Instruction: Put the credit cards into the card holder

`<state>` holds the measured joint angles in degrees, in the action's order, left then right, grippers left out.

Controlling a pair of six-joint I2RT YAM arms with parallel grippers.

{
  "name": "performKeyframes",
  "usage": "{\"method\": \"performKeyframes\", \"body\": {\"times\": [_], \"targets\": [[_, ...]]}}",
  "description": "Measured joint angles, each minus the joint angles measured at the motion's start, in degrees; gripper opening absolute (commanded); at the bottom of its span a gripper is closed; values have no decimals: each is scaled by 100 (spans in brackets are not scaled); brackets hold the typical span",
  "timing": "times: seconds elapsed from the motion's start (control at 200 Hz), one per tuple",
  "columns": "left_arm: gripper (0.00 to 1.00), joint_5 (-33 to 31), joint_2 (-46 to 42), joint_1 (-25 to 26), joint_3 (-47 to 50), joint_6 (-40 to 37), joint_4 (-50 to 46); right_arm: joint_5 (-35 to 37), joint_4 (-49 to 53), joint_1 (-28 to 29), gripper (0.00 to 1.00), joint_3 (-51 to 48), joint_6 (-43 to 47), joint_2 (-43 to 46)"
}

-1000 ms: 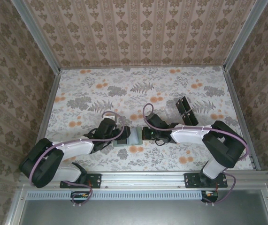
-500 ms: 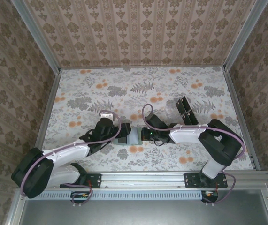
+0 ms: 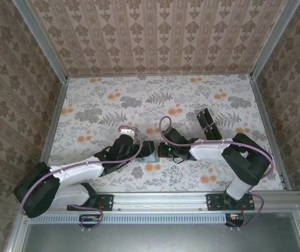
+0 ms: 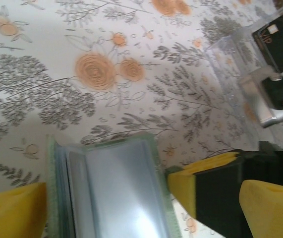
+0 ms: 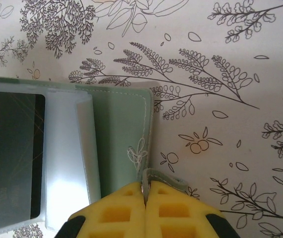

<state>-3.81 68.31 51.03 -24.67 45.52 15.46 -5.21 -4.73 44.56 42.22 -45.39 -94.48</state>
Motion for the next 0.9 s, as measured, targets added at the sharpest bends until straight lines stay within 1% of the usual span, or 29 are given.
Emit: {"method": "performKeyframes", "body": {"times": [0.225,0.33,0.45,0.495,0.88,0.9], "targets": [[100,-133,229,317,-229,66,136,-20,-42,-310,0,-361,-31,345],[100,-177,463,450,-310,122,273,-24,-79,-481,3,-492,-90,459],[100,-214,713,579,-356,155,433,-39,-140,-601,1,-586,-133,549],[100,-219,804,632,-396,168,466,-68,-155,-627,0,-608,-142,562],[100,-243,1261,901,-789,177,905,-262,-505,-691,0,-785,-282,562],[100,-243,1281,901,-789,186,918,-269,-518,-693,2,-791,-282,562]]}}
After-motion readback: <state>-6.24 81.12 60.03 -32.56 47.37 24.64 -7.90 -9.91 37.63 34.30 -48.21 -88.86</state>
